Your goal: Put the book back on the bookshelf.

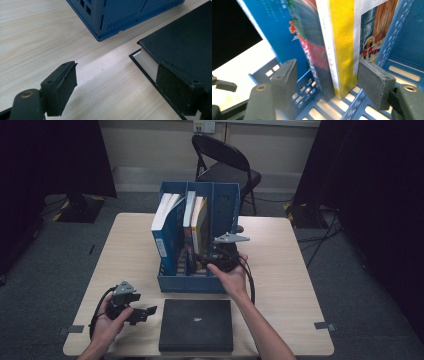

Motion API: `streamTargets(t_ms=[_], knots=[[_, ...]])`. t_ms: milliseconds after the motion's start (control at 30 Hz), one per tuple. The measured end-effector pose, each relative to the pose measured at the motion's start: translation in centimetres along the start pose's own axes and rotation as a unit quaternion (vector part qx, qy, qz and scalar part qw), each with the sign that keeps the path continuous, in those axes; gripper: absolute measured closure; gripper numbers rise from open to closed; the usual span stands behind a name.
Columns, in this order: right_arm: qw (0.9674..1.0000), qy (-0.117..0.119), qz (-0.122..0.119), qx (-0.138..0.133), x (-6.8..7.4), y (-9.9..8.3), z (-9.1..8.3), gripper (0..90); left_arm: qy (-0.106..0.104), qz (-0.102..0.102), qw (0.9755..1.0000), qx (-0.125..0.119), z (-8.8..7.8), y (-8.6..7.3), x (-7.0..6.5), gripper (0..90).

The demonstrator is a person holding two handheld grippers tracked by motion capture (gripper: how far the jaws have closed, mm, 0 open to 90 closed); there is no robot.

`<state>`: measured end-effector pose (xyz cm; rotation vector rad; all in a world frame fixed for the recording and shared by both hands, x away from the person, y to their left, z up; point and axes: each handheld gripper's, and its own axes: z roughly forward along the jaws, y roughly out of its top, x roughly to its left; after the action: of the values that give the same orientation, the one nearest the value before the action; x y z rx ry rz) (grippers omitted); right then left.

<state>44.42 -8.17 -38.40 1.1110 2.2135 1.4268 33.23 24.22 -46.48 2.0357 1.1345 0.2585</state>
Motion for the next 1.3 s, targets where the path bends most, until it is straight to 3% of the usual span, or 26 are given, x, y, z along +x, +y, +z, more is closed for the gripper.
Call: streamTargets(t_ms=[233, 333, 567, 633, 700, 800, 900, 1033, 1100, 1200, 1300], knots=[[0.9999, 0.008, -0.007, -0.012, 0.5, -0.8, -2.2, 30.2, 0.000, 0.013, 0.9999, 0.009, 0.1, 0.0, -0.2, 17.3], [0.9997, 0.019, -0.011, -0.008, 1.0, -1.6, -3.7, 29.4, -0.006, 0.014, 0.9998, 0.010, 0.2, 0.0, -0.4, 18.7], [0.9996, 0.018, -0.024, 0.002, 1.7, -2.7, -6.4, 29.8, -0.006, 0.016, 0.9998, 0.007, 0.2, 0.1, -0.5, 19.7], [0.9996, 0.016, -0.023, 0.006, 1.7, -3.2, -7.2, 30.1, -0.014, 0.000, 0.9999, 0.000, 0.2, 0.2, -0.6, 19.4], [0.9995, 0.015, -0.025, 0.010, 1.9, -3.7, -8.1, 30.7, -0.008, 0.001, 1.0000, 0.003, 0.2, 0.3, -0.8, 18.7], [0.9996, 0.011, -0.020, 0.014, 1.7, -5.3, -9.8, 32.0, -0.004, 0.001, 1.0000, 0.007, 0.4, 0.5, -1.2, 21.0], [0.9997, 0.008, -0.011, 0.021, 1.5, -6.2, -10.4, 32.0, -0.010, 0.013, 0.9998, 0.012, 0.5, 0.6, -1.3, 22.9], [0.9993, -0.001, 0.002, 0.037, 1.0, -8.8, -11.7, 32.0, -0.012, 0.014, 0.9998, 0.008, 0.4, 0.8, -1.5, 22.7], [0.9992, -0.003, 0.003, 0.040, 0.9, -9.3, -11.8, 32.4, -0.015, 0.017, 0.9997, 0.010, 0.5, 0.9, -1.6, 22.1], [0.9974, -0.007, -0.001, 0.072, 0.6, -11.3, -11.8, 32.7, -0.019, 0.025, 0.9995, 0.010, 0.7, 1.1, -2.1, 21.8], [0.9967, -0.004, 0.000, 0.081, 0.6, -12.2, -11.8, 34.2, -0.023, 0.032, 0.9992, 0.005, 0.8, 1.2, -2.4, 21.7]])
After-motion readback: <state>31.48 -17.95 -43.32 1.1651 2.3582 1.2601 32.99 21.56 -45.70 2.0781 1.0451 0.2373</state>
